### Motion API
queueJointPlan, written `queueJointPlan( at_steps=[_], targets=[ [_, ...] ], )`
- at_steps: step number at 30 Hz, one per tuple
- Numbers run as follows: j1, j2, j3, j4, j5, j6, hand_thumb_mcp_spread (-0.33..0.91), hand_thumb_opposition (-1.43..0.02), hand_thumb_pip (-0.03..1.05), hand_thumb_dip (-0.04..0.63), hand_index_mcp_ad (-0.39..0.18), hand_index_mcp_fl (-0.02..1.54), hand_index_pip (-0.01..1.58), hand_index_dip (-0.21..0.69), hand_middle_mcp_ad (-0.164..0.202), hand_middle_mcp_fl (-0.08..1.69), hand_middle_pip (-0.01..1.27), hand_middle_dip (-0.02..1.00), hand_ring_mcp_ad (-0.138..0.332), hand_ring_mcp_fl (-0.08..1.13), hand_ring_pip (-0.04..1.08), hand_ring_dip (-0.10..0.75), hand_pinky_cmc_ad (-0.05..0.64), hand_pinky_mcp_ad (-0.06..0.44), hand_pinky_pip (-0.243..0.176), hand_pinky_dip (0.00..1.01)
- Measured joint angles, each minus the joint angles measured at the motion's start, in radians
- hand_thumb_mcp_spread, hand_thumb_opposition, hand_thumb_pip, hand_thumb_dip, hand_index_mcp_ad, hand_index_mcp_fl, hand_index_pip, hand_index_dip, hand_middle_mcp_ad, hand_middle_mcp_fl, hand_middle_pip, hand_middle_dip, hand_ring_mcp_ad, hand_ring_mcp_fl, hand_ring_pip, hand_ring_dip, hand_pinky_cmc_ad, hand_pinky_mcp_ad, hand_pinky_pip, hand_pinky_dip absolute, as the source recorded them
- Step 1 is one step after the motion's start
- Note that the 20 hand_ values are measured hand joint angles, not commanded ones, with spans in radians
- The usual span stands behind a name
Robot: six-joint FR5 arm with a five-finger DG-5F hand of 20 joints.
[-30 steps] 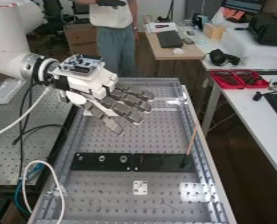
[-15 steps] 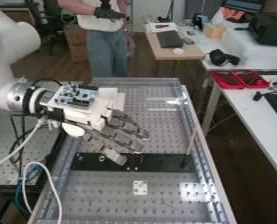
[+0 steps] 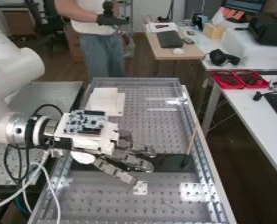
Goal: Grab the bearing and place it in the white container
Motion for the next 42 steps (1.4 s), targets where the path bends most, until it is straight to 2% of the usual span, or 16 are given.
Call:
queueJointPlan(
  at_steps=[3, 11, 15, 18, 35, 37, 42],
  targets=[
    [-0.017, -0.021, 0.02, 0.003, -0.034, -0.006, 0.38, -0.82, 0.56, 0.175, -0.117, 0.04, 1.3, 0.063, 0.054, 0.01, 0.14, 0.15, 0.176, 0.0, 0.09, 0.061, 0.428, 0.33, -0.106, 0.23],
    [-0.039, -0.067, 0.052, 0.008, -0.092, -0.029, 0.41, -0.85, 0.61, 0.237, -0.136, 0.02, 1.34, 0.094, 0.054, 0.01, 0.14, 0.15, 0.176, 0.0, 0.09, 0.061, 0.424, 0.328, -0.106, 0.19],
    [-0.044, -0.09, 0.068, 0.008, -0.112, -0.034, 0.42, -0.86, 0.61, 0.234, -0.138, 0.02, 1.37, 0.108, 0.054, 0.01, 0.14, 0.15, 0.178, 0.0, 0.09, 0.061, 0.424, 0.312, -0.106, 0.19],
    [-0.046, -0.1, 0.077, 0.005, -0.122, -0.037, 0.42, -0.88, 0.61, 0.269, -0.138, 0.02, 1.37, 0.122, 0.054, 0.01, 0.14, 0.15, 0.178, 0.0, 0.09, 0.061, 0.424, 0.311, -0.106, 0.18],
    [-0.05, -0.121, 0.089, 0.01, -0.141, -0.036, 0.43, -0.89, 0.62, 0.283, -0.143, 0.02, 1.42, 0.176, 0.054, 0.01, 0.14, 0.16, 0.178, 0.0, 0.09, 0.061, 0.424, 0.311, -0.106, 0.18],
    [-0.049, -0.122, 0.089, 0.006, -0.141, -0.038, 0.43, -0.89, 0.62, 0.283, -0.143, 0.02, 1.44, 0.188, 0.054, 0.01, 0.14, 0.16, 0.162, 0.0, 0.09, 0.061, 0.426, 0.309, -0.106, 0.18],
    [-0.048, -0.125, 0.087, 0.007, -0.139, -0.034, 0.43, -0.89, 0.62, 0.283, -0.143, 0.02, 1.46, 0.202, 0.051, 0.01, 0.14, 0.16, 0.161, 0.0, 0.09, 0.061, 0.422, 0.309, -0.106, 0.18]
  ],
)
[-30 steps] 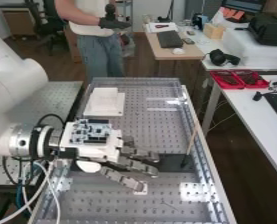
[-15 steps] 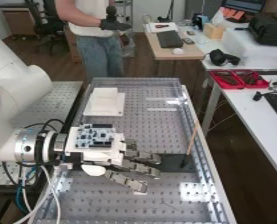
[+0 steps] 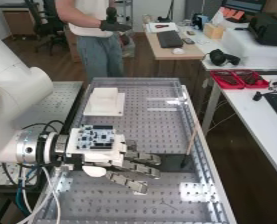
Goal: Grab the bearing and place it in the white container
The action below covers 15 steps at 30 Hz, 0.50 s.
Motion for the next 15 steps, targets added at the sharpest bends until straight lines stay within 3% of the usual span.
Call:
queueJointPlan(
  at_steps=[15],
  targets=[
    [0.005, -0.015, 0.002, -0.004, 0.0, 0.002, 0.43, -0.89, 0.62, 0.283, -0.143, 0.02, 1.46, 0.202, 0.051, 0.01, 0.14, 0.16, 0.162, 0.0, 0.09, 0.061, 0.422, 0.309, -0.106, 0.18]
  ],
)
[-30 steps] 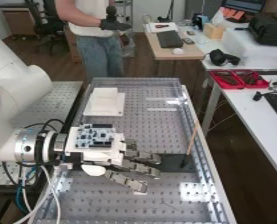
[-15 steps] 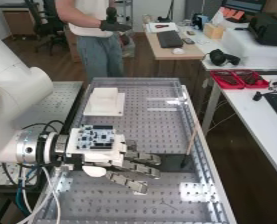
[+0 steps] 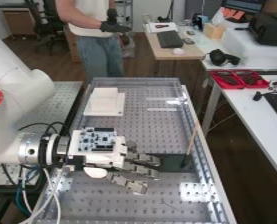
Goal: Grab the bearing and place it in the white container
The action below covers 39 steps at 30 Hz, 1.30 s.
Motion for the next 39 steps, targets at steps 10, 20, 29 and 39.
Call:
queueJointPlan(
  at_steps=[10, 20, 29, 39],
  targets=[
    [-0.001, -0.009, 0.012, -0.009, 0.003, 0.0, 0.43, -0.89, 0.62, 0.283, -0.143, 0.02, 1.46, 0.202, 0.051, 0.01, 0.14, 0.16, 0.162, 0.0, 0.09, 0.061, 0.424, 0.309, -0.106, 0.18],
    [-0.002, -0.02, 0.032, -0.031, 0.0, -0.011, 0.43, -0.89, 0.61, 0.286, -0.143, 0.02, 1.46, 0.202, 0.051, 0.01, 0.14, 0.16, 0.162, 0.0, 0.09, 0.061, 0.421, 0.309, -0.106, 0.18],
    [-0.002, -0.026, 0.036, -0.037, -0.004, -0.017, 0.43, -0.89, 0.62, 0.29, -0.143, 0.02, 1.46, 0.202, 0.051, 0.01, 0.14, 0.16, 0.162, 0.0, 0.09, 0.061, 0.421, 0.309, -0.106, 0.18],
    [-0.002, -0.026, 0.033, -0.03, -0.006, -0.011, 0.44, -0.89, 0.61, 0.293, -0.143, 0.05, 1.46, 0.199, 0.051, 0.01, 0.14, 0.16, 0.162, 0.0, 0.09, 0.061, 0.421, 0.309, -0.106, 0.18]
  ],
)
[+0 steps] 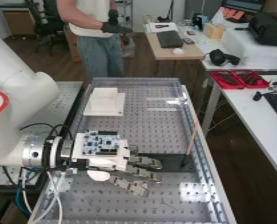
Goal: Grab the bearing and place it in the white container
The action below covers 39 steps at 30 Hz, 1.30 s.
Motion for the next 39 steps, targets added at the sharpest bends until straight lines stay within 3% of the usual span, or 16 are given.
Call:
queueJointPlan(
  at_steps=[19, 23, 26, 39],
  targets=[
    [0.003, -0.002, 0.007, 0.005, -0.006, 0.008, 0.45, -0.89, 0.58, 0.284, -0.143, 0.18, 1.46, 0.18, 0.054, 0.01, 0.14, 0.16, 0.159, 0.0, 0.1, 0.061, 0.419, 0.311, -0.106, 0.18],
    [0.002, -0.001, 0.005, 0.019, -0.009, 0.015, 0.46, -0.91, 0.57, 0.283, -0.138, 0.26, 1.46, 0.169, 0.051, 0.01, 0.14, 0.16, 0.159, 0.0, 0.1, 0.061, 0.419, 0.311, -0.106, 0.18],
    [0.002, 0.0, 0.004, 0.025, -0.011, 0.016, 0.45, -0.93, 0.49, 0.281, -0.138, 0.38, 1.46, 0.169, 0.051, 0.01, 0.14, 0.16, 0.162, 0.0, 0.1, 0.061, 0.419, 0.311, -0.106, 0.18],
    [0.002, 0.019, 0.002, 0.04, -0.017, 0.029, 0.45, -0.93, 0.49, 0.281, -0.138, 0.38, 1.46, 0.164, 0.054, 0.01, 0.14, 0.16, 0.162, 0.0, 0.09, 0.061, 0.417, 0.309, -0.091, 0.18]
  ],
)
